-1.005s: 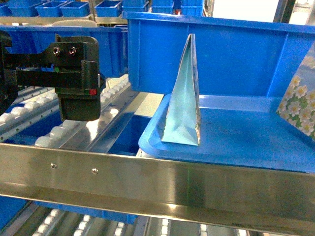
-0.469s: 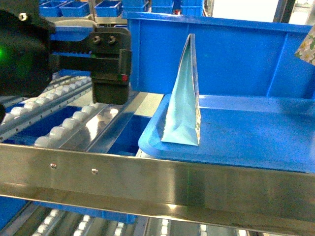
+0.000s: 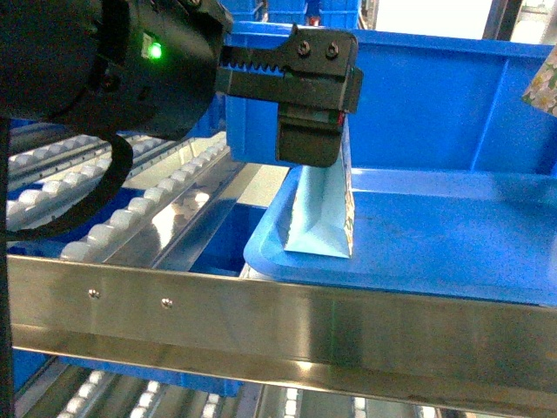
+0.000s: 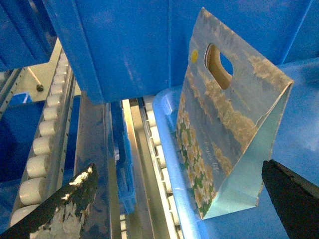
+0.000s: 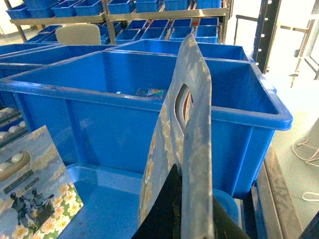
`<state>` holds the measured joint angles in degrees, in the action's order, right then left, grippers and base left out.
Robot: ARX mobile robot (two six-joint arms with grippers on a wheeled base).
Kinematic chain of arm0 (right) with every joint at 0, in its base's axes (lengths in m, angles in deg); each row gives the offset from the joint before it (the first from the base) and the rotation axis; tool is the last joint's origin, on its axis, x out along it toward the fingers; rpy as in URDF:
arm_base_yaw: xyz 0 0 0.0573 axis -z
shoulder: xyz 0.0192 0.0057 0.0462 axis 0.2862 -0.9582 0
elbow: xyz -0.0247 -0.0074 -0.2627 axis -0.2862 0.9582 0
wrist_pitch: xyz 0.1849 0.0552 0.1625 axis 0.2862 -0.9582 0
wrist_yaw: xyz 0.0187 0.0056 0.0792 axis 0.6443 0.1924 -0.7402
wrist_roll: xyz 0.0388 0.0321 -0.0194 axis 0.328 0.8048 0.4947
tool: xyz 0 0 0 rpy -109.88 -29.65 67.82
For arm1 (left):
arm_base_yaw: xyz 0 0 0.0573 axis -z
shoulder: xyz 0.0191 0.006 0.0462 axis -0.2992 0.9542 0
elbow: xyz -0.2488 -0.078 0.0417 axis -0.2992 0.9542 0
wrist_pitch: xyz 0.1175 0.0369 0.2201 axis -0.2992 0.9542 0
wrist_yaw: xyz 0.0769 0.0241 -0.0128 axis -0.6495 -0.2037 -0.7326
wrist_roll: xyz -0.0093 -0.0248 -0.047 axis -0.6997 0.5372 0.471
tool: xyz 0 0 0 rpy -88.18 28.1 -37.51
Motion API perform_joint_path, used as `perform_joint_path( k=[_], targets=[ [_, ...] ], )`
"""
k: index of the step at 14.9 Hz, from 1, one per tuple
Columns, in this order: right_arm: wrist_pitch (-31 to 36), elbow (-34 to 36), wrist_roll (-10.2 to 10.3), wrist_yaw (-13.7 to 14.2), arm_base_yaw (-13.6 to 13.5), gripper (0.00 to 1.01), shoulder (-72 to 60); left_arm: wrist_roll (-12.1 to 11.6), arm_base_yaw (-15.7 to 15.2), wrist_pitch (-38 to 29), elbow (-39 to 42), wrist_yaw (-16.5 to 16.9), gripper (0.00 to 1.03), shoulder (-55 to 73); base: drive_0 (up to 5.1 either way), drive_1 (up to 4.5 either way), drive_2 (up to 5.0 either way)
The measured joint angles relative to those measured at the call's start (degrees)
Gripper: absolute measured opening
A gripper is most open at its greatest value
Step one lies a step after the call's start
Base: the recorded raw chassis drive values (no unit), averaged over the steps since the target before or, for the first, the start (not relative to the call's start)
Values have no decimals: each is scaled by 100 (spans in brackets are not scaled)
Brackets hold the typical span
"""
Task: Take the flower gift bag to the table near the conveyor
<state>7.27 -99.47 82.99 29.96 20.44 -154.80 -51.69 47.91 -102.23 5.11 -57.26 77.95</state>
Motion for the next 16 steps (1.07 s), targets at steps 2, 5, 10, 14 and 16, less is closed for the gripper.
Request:
perform_joint_path(
  k=[2, 5, 10, 14, 16],
  targets=[
    [0, 0, 0, 2, 0, 2, 0, -120, 50, -31, -225, -33, 98, 236, 0, 0, 0],
    [0, 0, 0, -2, 0, 2, 0, -229, 120, 101, -737, -72, 98, 743, 0, 0, 0],
    [-2, 0, 0, -2, 0, 2, 0, -317, 138, -15, -767, -149, 98, 839, 0, 0, 0],
    [2, 0, 0, -2, 0, 2, 0, -313, 326, 415, -710, -341, 98, 195, 0, 0, 0],
    [2, 0, 0, -2, 0, 2, 0, -326, 553, 542, -1224, -216, 98, 570, 0, 0, 0]
  ],
)
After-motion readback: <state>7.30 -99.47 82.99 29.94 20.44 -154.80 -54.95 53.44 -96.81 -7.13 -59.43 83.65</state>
